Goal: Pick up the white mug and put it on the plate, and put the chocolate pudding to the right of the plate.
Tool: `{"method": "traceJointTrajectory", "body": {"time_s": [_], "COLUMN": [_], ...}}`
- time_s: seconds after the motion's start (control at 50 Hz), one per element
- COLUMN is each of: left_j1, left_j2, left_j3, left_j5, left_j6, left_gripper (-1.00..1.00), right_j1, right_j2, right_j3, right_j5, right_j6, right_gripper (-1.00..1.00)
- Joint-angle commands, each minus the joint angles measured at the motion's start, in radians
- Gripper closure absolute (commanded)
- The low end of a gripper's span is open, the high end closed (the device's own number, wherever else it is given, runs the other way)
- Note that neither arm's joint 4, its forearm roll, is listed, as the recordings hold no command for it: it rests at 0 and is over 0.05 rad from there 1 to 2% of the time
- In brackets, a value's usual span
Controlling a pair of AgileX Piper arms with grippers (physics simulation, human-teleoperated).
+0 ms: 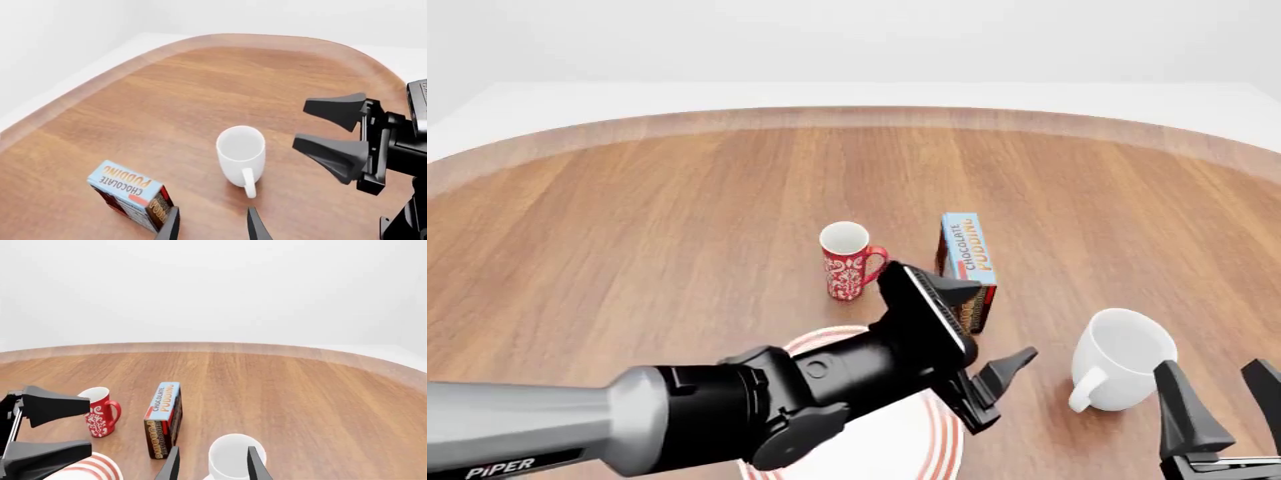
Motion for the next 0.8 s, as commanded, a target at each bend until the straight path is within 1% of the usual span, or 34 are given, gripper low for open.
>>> {"method": "traceJointTrajectory", "body": {"time_s": [0.02,0.42,0.56,0.58,0.62,0.8], "left_j1": [-0.014,-0.054,-0.059,-0.061,-0.061,-0.061], "left_j2": [0.032,0.084,0.100,0.101,0.104,0.122], "left_j3": [-0.029,-0.081,-0.094,-0.095,-0.097,-0.120], "left_j5": [0.008,0.046,0.052,0.050,0.049,0.061], "left_j6": [-0.009,-0.023,-0.030,-0.043,-0.047,-0.047], "left_gripper": [-1.00,-1.00,-1.00,-1.00,-1.00,-1.00], "right_j1": [0.002,0.003,0.003,0.003,0.002,0.003], "right_j2": [0.004,0.020,0.023,0.025,0.027,0.027], "right_j3": [0.000,0.001,0.001,0.001,0.001,0.001], "right_j5": [-0.004,-0.018,-0.020,-0.022,-0.023,-0.023], "right_j6": [0.001,0.007,0.008,0.008,0.009,0.009], "right_gripper": [-1.00,-1.00,-1.00,-1.00,-1.00,-1.00]}}
